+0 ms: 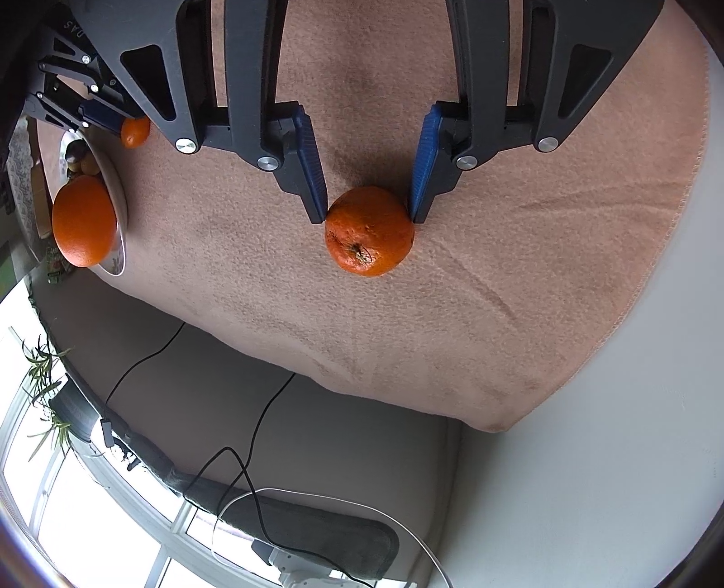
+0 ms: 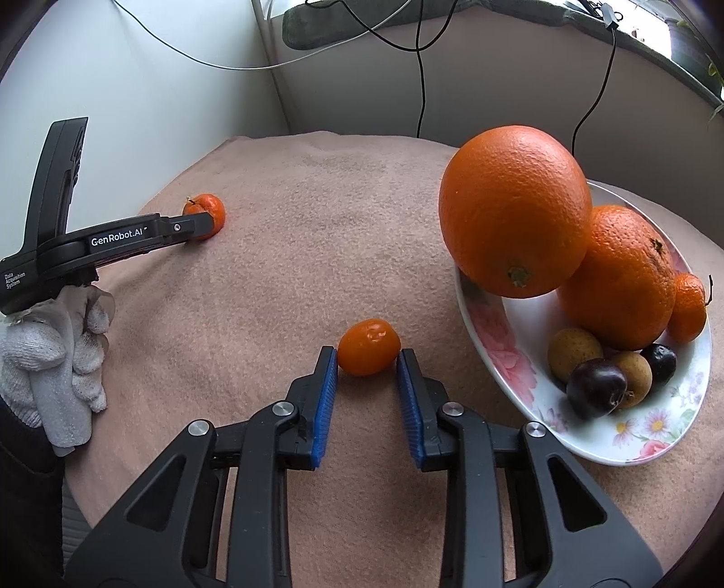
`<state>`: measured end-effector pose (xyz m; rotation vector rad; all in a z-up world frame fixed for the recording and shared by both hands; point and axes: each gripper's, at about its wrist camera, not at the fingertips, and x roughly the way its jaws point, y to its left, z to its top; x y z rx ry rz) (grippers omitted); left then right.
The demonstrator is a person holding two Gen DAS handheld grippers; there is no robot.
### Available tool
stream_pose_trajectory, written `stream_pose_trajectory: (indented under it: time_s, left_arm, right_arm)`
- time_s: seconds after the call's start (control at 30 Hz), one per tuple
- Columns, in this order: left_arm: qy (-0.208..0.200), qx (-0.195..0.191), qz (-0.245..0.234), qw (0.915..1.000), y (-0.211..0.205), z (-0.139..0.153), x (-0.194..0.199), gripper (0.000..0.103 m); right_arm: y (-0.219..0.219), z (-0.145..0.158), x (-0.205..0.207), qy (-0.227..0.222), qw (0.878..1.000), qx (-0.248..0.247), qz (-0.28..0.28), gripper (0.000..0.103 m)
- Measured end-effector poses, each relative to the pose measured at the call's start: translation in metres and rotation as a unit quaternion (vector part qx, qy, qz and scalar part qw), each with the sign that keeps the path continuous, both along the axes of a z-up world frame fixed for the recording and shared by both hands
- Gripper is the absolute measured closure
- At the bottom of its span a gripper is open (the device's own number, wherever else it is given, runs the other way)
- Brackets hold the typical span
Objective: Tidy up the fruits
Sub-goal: 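Grasp a mandarin with the left tool while the right tool grasps a smaller mandarin, then lift both mandarins and carry both tools over the plate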
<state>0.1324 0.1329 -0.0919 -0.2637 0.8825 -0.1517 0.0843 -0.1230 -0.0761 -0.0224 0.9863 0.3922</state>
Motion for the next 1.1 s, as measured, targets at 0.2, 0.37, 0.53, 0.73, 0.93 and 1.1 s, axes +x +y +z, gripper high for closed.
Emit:
stream_pose_trajectory:
  time_s: [0.2,0.37,0.53,0.73,0.93,1.1]
  left_arm:
    - [-0.001,0.0,0.0,1.0,0.0,0.0,0.001,0.068]
    - [-0.003,-0.002,-0.001,1.0,-0.001,0.0,0.001,0.069]
    - [-0.005,-0.005,0.0,1.0,0.0,0.0,-0.001,0.069]
    - [-0.008,-0.007,0.0,0.9999,0.002,0.001,-0.005,0.069]
    - [-0.016,-0.011,0.0,0.9998,0.001,0.007,-0.015,0.07]
    - [-0.021,-0.01,-0.003,0.9997,-0.002,0.013,-0.025,0.07]
  right_arm:
    - [0.004,0.001,0.004,0.0,1.0,-0.009,-0.003,0.075]
    - [0.008,0.001,0.007,-0.006,1.0,-0.019,-0.001,0.075]
    - [0.008,0.001,0.006,-0.01,1.0,-0.017,0.002,0.075]
    - [0.004,0.004,0.005,-0.015,1.0,-0.003,0.003,0.076]
    - [0.001,0.011,-0.002,-0.024,1.0,0.005,0.011,0.076]
    - [-0.003,0.016,-0.005,-0.029,0.999,0.01,0.015,0.076]
